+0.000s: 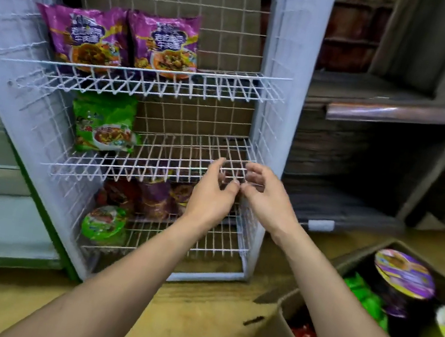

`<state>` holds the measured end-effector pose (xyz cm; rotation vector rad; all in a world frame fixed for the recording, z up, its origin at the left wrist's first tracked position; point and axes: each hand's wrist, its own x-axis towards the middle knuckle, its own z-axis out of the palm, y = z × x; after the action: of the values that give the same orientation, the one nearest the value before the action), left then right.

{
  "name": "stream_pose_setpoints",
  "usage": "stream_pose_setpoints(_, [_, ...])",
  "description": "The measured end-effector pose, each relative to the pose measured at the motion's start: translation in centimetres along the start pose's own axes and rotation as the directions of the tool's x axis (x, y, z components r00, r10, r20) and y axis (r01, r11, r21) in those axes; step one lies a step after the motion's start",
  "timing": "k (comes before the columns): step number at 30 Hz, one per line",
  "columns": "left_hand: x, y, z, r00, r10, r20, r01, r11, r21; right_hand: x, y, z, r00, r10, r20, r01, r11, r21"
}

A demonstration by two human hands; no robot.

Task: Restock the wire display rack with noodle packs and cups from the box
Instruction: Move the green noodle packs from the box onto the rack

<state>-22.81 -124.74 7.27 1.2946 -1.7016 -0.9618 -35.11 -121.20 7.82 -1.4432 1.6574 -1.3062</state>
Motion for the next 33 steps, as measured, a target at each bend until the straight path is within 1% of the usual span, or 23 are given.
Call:
stream_pose_setpoints(8, [-4.4, 2.8, 7.2, 0.986, 0.04, 0.16, -0.037, 0.999, -0.022, -4.8, 3.4, -7.5, 0.994, 0.05, -0.097, -0.056, 0.996, -0.064])
stream_pose_setpoints(11, [-5.5, 3.3, 9.0, 0.975, 0.058, 0.212, -0.061, 0.998, 0.007, -6.1, 4.2, -9.4, 0.99, 0.067, -0.128, -0.075, 0.995, -0.065])
stream_pose_setpoints(14, [-6.1, 3.5, 10.9, 0.958, 0.087, 0.275, -0.1, 0.994, 0.033, -7.3, 5.2, -10.9, 0.984, 0.095, -0.152, -0.105, 0.993, -0.06])
stream_pose_setpoints(19, [-6.3, 1.9, 13.4, 0.925, 0.097, 0.368, -0.113, 0.993, 0.022, -7.9, 8.0, -11.6, 0.965, 0.161, -0.209, -0.174, 0.984, -0.048])
stream_pose_setpoints(26, [-5.1, -3.0, 16.3, 0.86, 0.063, 0.506, -0.065, 0.998, -0.012, -8.3, 13.2, -9.5, 0.915, 0.277, -0.294, -0.316, 0.945, -0.09])
stream_pose_setpoints(33, [-3.9, -5.6, 21.4, 0.765, 0.097, 0.636, -0.109, 0.994, -0.02, -9.4, 18.1, -9.5, 0.815, 0.376, -0.442, -0.457, 0.885, -0.091])
